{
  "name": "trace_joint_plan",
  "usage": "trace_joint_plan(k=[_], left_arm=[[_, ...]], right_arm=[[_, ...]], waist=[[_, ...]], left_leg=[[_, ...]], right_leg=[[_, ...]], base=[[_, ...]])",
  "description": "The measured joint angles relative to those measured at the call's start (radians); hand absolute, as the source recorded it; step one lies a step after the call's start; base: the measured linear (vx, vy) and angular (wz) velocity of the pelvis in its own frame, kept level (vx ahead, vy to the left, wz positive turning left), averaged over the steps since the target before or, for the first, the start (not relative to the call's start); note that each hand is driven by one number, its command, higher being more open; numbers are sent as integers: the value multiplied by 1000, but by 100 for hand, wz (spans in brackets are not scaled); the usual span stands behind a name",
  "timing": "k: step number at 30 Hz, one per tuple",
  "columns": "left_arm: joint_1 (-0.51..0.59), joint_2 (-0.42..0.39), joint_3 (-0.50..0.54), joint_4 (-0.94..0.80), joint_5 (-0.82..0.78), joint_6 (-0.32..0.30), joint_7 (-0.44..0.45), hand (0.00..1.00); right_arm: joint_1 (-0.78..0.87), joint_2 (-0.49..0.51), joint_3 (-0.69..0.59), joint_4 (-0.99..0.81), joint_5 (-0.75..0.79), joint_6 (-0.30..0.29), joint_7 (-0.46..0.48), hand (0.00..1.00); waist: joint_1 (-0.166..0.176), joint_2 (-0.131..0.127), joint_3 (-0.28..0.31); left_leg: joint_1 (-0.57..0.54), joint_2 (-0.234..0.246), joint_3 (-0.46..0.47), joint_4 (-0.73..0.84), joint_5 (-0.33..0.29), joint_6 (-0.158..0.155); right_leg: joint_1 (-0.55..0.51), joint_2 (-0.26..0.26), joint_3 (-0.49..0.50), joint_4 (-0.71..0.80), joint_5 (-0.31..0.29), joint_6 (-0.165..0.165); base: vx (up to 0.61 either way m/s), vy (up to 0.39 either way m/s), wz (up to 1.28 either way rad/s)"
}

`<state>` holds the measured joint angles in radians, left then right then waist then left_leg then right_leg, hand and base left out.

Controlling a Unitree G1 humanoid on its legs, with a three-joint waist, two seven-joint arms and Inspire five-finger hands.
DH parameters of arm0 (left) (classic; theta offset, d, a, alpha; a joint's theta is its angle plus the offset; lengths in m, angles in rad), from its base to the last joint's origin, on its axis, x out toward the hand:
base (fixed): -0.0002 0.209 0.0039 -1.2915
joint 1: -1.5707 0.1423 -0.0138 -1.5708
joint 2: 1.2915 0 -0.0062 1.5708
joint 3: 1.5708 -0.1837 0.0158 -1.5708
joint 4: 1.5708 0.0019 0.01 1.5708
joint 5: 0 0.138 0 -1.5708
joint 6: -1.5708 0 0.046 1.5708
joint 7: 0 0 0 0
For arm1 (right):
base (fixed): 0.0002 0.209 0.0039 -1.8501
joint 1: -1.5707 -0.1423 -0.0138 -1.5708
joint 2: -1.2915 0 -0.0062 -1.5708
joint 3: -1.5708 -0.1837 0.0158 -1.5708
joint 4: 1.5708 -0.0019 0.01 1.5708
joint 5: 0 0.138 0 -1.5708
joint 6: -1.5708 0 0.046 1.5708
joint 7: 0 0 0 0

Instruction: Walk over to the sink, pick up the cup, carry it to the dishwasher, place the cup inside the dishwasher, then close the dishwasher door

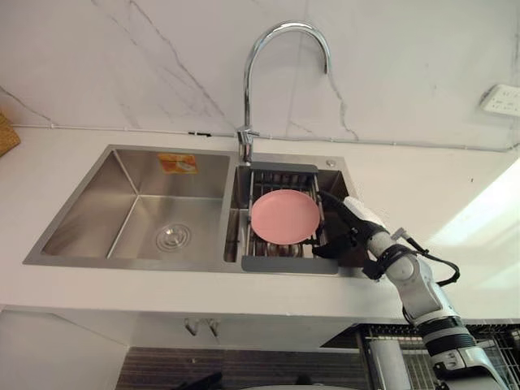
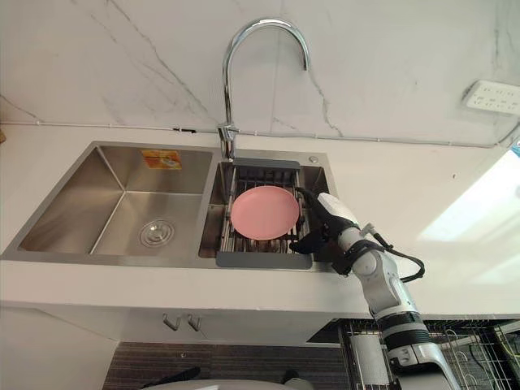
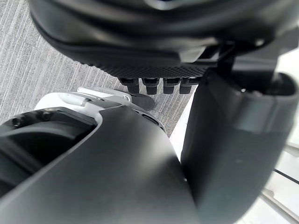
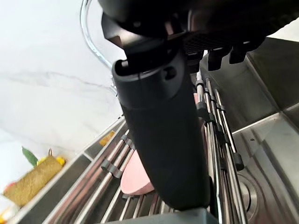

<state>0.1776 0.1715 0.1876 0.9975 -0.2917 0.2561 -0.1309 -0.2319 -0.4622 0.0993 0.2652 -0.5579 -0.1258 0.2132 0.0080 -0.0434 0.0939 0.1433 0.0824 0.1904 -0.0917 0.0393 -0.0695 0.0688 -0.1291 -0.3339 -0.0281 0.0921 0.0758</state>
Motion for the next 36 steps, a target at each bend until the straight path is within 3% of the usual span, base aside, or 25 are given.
trace_joint_plan(k=[6, 25, 34, 35, 36], left_arm=[[0, -1, -1, -5, 0, 0, 0, 100], [-7, 1, -29, -9, 5, 2, 0, 100], [-9, 3, -39, -11, 17, -2, 0, 100], [-9, 3, -40, -11, 17, -2, 0, 100], [-10, 3, -40, -11, 17, -3, 0, 100]], right_arm=[[-36, -5, 62, 0, -219, -65, -135, 100], [-122, -2, 230, 157, -321, -50, -163, 100], [-133, 11, 261, 213, -388, -54, -301, 100], [-133, 11, 261, 219, -393, -55, -313, 0], [-133, 11, 261, 222, -412, -54, -333, 0]], waist=[[4, 1, 0], [31, 7, -2], [33, 8, -2], [33, 7, -2], [33, 8, -2]], left_leg=[[-9, 0, 3, 0, 2, 0], [-17, 1, -15, 0, 9, -1], [-19, 2, -18, 0, 12, -3], [-20, 2, -20, 0, 13, -2], [-22, 2, -22, 0, 14, -2]], right_leg=[[0, 4, 2, -23, 14, -2], [2, 6, -16, -28, 17, -4], [7, 9, -19, -40, 22, -7], [8, 9, -21, -41, 24, -8], [8, 9, -22, -42, 24, -8]], base=[[-6, -2, -1], [-5, -4, 1], [0, 0, 0], [-25, -9, 4], [-24, -7, 4]])
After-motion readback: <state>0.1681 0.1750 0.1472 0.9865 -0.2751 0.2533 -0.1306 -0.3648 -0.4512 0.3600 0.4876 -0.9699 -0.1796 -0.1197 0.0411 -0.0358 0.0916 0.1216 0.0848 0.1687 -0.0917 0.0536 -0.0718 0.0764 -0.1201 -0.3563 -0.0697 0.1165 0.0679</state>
